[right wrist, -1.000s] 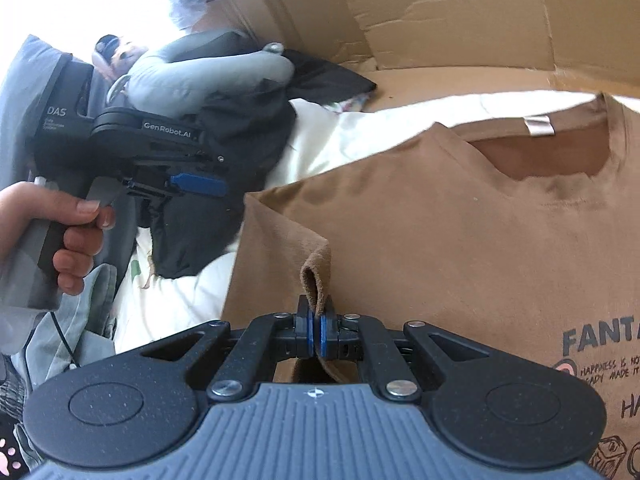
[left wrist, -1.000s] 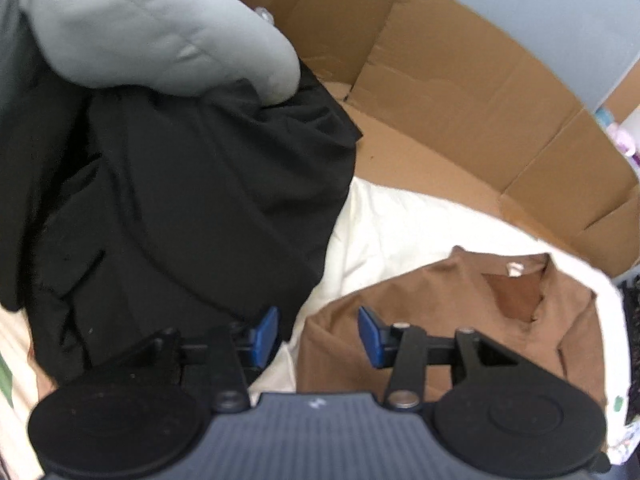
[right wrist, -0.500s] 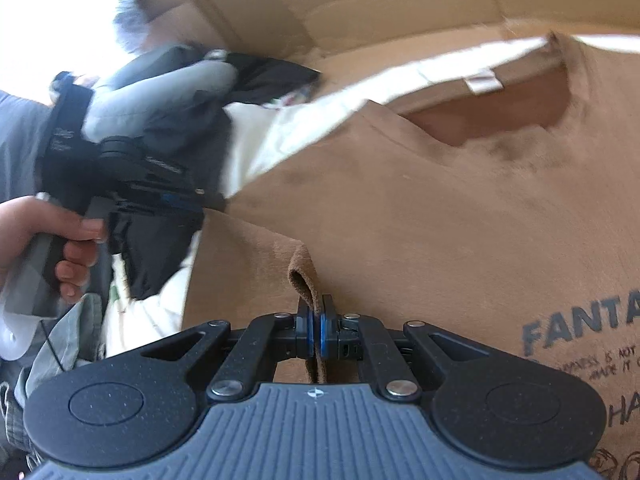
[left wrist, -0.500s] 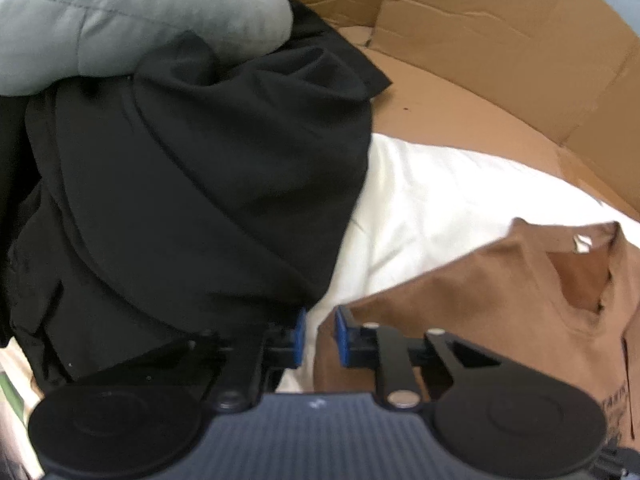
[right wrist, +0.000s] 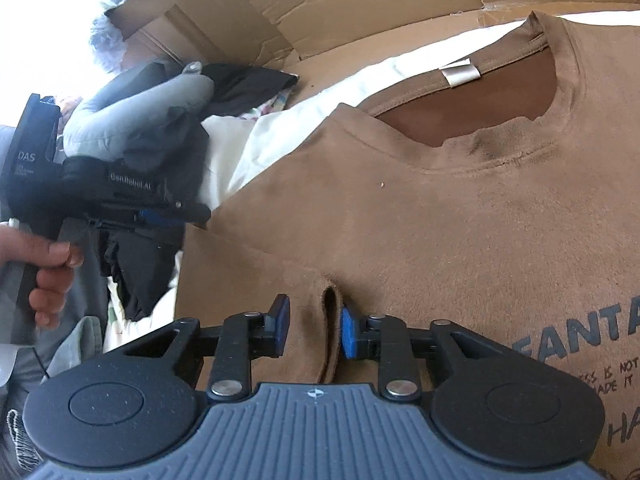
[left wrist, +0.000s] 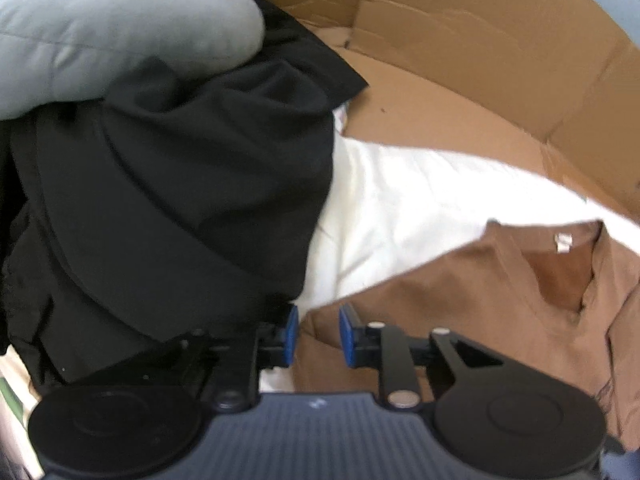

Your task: Fold clothes

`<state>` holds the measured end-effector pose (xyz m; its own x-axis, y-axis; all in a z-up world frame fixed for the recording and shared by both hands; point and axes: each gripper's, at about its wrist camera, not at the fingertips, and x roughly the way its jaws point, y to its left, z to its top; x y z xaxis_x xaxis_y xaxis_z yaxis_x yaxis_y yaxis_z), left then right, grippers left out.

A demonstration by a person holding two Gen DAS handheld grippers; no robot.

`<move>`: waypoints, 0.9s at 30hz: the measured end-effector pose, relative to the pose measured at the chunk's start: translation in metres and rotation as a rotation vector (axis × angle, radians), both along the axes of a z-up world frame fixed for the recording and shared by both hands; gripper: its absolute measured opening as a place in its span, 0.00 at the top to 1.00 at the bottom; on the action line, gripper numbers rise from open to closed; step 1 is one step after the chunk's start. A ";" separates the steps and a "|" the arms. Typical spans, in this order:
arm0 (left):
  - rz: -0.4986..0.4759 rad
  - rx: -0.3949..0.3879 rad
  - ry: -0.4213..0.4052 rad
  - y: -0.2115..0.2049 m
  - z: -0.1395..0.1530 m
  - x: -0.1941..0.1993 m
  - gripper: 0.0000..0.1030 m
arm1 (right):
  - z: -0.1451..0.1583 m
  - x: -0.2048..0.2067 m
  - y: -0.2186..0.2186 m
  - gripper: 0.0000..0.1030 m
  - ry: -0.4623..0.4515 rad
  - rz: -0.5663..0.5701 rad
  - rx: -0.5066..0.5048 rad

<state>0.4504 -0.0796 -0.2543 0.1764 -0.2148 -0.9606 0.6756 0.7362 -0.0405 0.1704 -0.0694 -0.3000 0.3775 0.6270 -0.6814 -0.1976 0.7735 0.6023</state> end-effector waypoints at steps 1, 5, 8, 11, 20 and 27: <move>-0.012 0.013 -0.001 0.000 -0.002 -0.002 0.80 | 0.000 0.000 0.001 1.00 0.000 0.003 -0.010; -0.057 0.060 -0.042 0.000 -0.013 -0.009 0.88 | 0.003 -0.006 -0.003 1.00 -0.004 -0.017 -0.033; -0.084 0.070 -0.070 -0.002 -0.015 -0.013 0.88 | -0.001 -0.004 -0.007 0.96 0.025 -0.046 -0.045; -0.075 0.055 -0.075 0.001 -0.011 -0.015 0.88 | 0.002 -0.003 -0.010 0.90 0.040 -0.063 -0.058; -0.041 -0.089 -0.082 0.054 0.030 -0.036 0.70 | 0.022 -0.017 -0.020 0.89 -0.014 -0.050 -0.139; -0.008 -0.140 -0.129 0.098 0.043 -0.059 0.71 | 0.030 -0.026 -0.024 0.89 -0.046 -0.037 -0.174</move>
<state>0.3912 0.0186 -0.2110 0.2943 -0.3462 -0.8908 0.6874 0.7243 -0.0544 0.1443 -0.0937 -0.2701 0.4315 0.4863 -0.7598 -0.1910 0.8724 0.4499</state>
